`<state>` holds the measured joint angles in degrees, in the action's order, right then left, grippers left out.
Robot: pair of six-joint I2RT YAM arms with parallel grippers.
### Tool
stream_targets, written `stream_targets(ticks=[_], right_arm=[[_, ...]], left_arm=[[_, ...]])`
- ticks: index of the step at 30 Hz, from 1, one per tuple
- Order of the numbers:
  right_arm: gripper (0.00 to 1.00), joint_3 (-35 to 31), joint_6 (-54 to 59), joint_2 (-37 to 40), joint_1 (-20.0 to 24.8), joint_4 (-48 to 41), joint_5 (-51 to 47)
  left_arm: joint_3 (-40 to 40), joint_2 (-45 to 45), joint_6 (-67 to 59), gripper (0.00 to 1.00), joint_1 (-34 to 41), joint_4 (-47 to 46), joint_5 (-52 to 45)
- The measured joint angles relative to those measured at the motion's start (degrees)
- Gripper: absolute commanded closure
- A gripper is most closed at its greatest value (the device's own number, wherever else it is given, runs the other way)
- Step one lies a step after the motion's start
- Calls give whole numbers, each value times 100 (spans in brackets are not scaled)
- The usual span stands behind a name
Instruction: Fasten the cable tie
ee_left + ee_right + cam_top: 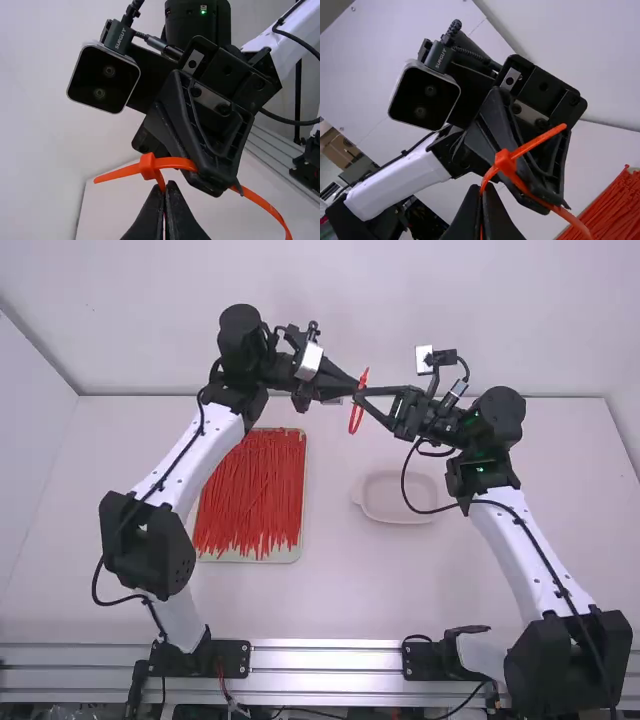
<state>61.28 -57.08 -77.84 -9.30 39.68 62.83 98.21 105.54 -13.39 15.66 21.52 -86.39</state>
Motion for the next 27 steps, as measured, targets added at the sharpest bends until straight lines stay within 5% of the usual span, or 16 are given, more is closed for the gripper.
stream_targets(ticks=[27], right_arm=[[100,0,-581,-37,188,428,273]], left_arm=[[2,0,-319,98,15,321,7]])
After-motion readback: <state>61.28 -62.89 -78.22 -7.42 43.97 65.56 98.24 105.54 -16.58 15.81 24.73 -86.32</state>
